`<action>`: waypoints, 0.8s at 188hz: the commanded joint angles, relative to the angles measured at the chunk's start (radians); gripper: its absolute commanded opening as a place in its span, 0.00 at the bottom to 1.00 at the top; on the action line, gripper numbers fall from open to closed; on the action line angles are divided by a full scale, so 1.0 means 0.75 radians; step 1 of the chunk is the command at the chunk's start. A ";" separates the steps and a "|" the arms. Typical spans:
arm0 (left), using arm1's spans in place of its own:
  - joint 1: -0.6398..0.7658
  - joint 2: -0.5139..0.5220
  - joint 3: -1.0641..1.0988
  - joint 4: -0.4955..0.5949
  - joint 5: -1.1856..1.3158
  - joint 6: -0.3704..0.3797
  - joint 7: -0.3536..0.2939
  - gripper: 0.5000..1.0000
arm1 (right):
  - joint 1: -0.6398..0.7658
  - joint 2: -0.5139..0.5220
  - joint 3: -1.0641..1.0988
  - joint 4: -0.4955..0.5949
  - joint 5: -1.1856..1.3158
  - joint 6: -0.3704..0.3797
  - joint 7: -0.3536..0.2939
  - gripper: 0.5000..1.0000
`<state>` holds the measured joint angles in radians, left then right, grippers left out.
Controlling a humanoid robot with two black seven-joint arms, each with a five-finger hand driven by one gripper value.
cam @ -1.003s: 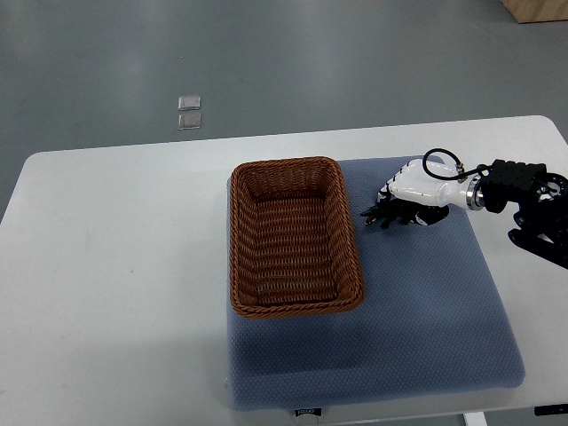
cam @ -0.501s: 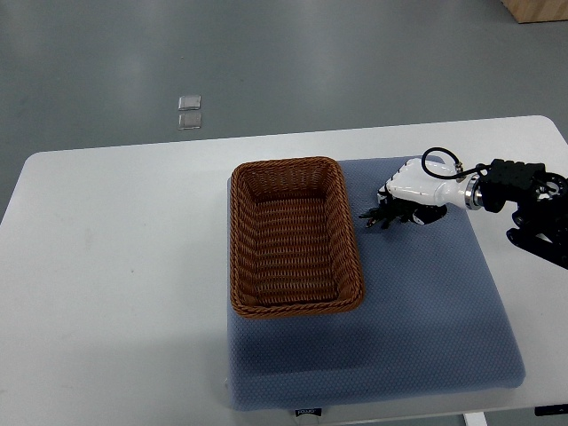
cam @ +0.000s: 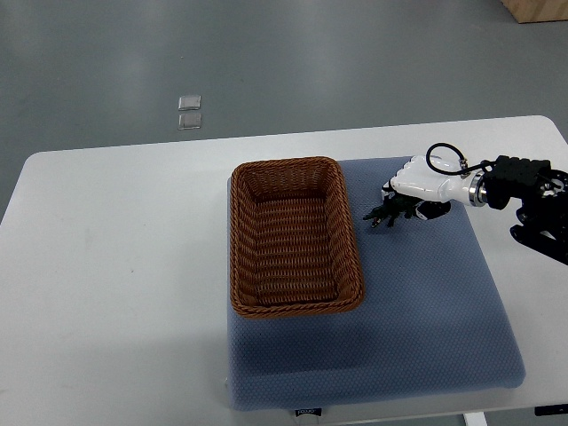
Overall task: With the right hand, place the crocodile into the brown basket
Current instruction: 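Close the right hand fingers around the crocodile toy, then lift the crocodile and carry it over the wicker basket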
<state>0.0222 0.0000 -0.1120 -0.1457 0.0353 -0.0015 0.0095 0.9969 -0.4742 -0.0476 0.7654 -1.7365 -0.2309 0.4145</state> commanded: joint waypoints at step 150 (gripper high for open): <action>-0.001 0.000 0.000 0.000 0.000 0.000 0.000 1.00 | 0.125 -0.022 -0.002 0.031 0.102 0.066 0.098 0.00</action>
<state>0.0223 0.0000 -0.1120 -0.1457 0.0353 -0.0015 0.0091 1.0695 -0.4896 -0.0490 0.7771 -1.6622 -0.1805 0.4799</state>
